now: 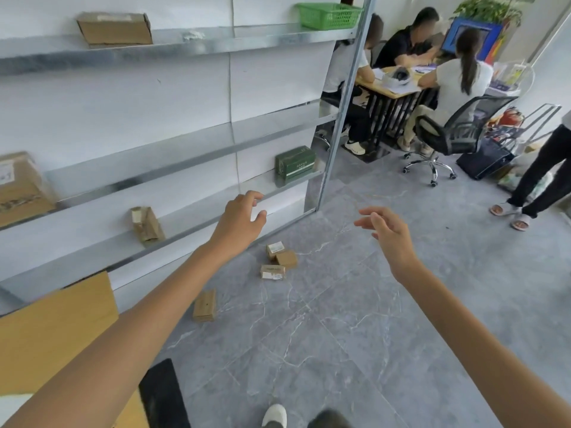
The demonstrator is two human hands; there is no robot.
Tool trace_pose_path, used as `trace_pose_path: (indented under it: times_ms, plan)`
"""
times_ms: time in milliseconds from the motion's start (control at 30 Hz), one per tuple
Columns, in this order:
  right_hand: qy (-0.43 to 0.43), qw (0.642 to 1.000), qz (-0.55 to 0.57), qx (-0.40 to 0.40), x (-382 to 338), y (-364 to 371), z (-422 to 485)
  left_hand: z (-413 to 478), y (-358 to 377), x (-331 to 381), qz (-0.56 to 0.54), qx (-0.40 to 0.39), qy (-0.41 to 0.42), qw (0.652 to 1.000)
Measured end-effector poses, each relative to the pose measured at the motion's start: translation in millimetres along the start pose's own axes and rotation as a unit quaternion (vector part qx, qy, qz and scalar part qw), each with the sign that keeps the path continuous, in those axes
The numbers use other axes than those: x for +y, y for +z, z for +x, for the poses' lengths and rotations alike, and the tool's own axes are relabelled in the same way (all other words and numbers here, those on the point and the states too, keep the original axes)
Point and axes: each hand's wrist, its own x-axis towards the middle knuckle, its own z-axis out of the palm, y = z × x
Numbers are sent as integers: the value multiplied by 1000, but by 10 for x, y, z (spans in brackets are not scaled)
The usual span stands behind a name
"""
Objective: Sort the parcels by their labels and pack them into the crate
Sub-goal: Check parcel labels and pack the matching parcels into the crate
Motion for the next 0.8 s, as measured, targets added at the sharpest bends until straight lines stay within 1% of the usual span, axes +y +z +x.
trace_pose_path:
  times_ms: [233,433,533,633,800]
  plan:
    - [65,998,-7,-4,433,-16,1017,1062,459,-233,-18,-47,-42,998]
    - [97,995,-8,-34,929,79,2347,2183,1182,-500,-43,-100,-110,988]
    - [127,990,-15,-56,1223,165,3089,2780,1567,-675,-60,-124,-163,977]
    - [173,981,-32,-79,1557,310,3716,3241,1951,-904,-63,-152,-236,958]
    - [250,957,-95,-113,2369,686,4473,3658,2623,-1571,-25,-191,-313,930]
